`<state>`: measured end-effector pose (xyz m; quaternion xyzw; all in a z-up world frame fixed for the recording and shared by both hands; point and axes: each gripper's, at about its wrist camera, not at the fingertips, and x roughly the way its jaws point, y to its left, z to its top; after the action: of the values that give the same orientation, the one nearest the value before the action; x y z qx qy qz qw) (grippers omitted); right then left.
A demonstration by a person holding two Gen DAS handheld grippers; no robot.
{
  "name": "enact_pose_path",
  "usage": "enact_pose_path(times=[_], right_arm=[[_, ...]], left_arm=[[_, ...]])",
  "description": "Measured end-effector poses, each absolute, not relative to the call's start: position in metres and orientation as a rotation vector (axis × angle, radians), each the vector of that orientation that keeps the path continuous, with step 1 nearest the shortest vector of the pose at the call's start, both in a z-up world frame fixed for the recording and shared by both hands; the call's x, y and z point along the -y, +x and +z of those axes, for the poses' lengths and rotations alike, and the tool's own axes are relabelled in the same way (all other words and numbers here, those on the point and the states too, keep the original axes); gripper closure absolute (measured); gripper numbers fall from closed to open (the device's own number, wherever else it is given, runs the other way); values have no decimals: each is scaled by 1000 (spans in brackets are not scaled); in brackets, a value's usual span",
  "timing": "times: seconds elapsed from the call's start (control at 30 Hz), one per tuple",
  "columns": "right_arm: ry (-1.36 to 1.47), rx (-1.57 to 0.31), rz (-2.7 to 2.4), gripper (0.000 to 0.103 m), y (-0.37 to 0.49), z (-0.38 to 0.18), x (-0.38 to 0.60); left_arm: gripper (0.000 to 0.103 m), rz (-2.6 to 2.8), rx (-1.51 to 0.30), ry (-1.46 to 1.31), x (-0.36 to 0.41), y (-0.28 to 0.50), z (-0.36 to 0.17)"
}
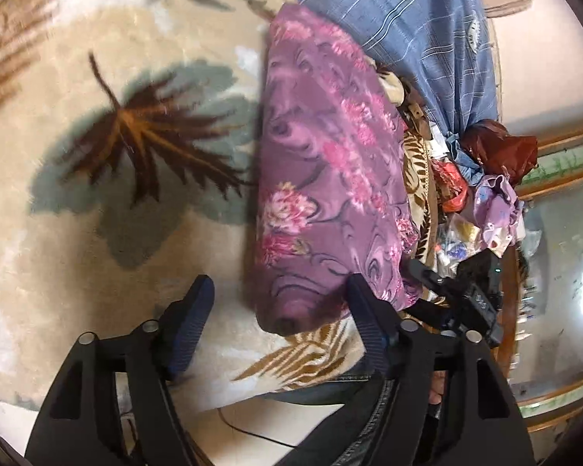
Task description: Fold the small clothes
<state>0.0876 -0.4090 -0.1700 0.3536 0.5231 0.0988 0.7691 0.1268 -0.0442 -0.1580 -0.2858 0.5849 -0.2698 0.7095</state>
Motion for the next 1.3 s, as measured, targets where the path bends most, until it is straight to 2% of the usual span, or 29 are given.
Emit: enact_pose_path(times=[0.07, 0.13, 0.17, 0.2, 0.27, 0.3, 0.4, 0.47, 0.5, 0.53, 0.57, 0.6, 0.67, 0.7, 0.73, 0.77, 0.8, 0.9, 1.03, 1.17, 1.3], right_arm=[[793, -1122, 215, 23, 88, -170, 412], [795, -1124, 213, 33, 90, -172, 411], [800, -1119, 236, 64, 91, -172, 409], [807, -1129, 247, 78, 89, -175, 413], [798, -1149, 245, 80, 91, -177, 412], [792, -1149, 247, 84, 91, -175, 413], [794, -1102, 268, 87, 73, -154, 409], [777, -1104, 277, 87, 56, -149, 404], [759, -1144, 264, 84, 53, -157, 399], [740, -1197, 238, 78, 53, -167, 393], [704, -1264, 202, 69, 56, -179, 386], [675, -1284, 195, 67, 60, -182, 381], [641, -1208, 196, 64, 56, -159, 380], [621, -1171, 174, 50, 52, -148, 383], [608, -1125, 150, 39, 46, -134, 387], [619, -1051, 142, 22, 43, -117, 394], [631, -1004, 157, 14, 43, -106, 399], [619, -955, 270, 10, 75, -89, 404], [648, -1039, 284, 10, 156, -115, 409], [657, -1086, 272, 24, 197, -149, 413], [708, -1076, 346, 25, 196, -160, 413]], left_arm=[[31, -615, -1310, -671, 49, 125, -165], [31, -629, -1308, -697, 52, 122, -170], [31, -641, -1302, -710, 56, 121, -173], [32, -643, -1290, -711, 55, 119, -175], [57, -645, -1285, -707, 56, 116, -173], [59, -636, -1279, -705, 55, 114, -167], [63, -623, -1255, -672, 48, 103, -136], [62, -634, -1262, -623, 44, 94, -126], [60, -622, -1288, -570, 45, 91, -132], [56, -585, -1314, -509, 47, 91, -141], [47, -538, -1339, -469, 47, 92, -152], [41, -546, -1341, -499, 42, 93, -156], [42, -608, -1305, -597, 28, 93, -148], [42, -612, -1231, -611, 17, 93, -134], [37, -593, -1174, -599, 8, 94, -122], [30, -569, -1132, -579, 1, 99, -111], [27, -558, -1119, -568, -2, 107, -107], [27, -541, -1197, -574, 2, 148, -110], [27, -540, -1239, -587, 21, 214, -130], [27, -552, -1263, -606, 39, 260, -154], [27, -619, -1217, -601, 55, 264, -153]])
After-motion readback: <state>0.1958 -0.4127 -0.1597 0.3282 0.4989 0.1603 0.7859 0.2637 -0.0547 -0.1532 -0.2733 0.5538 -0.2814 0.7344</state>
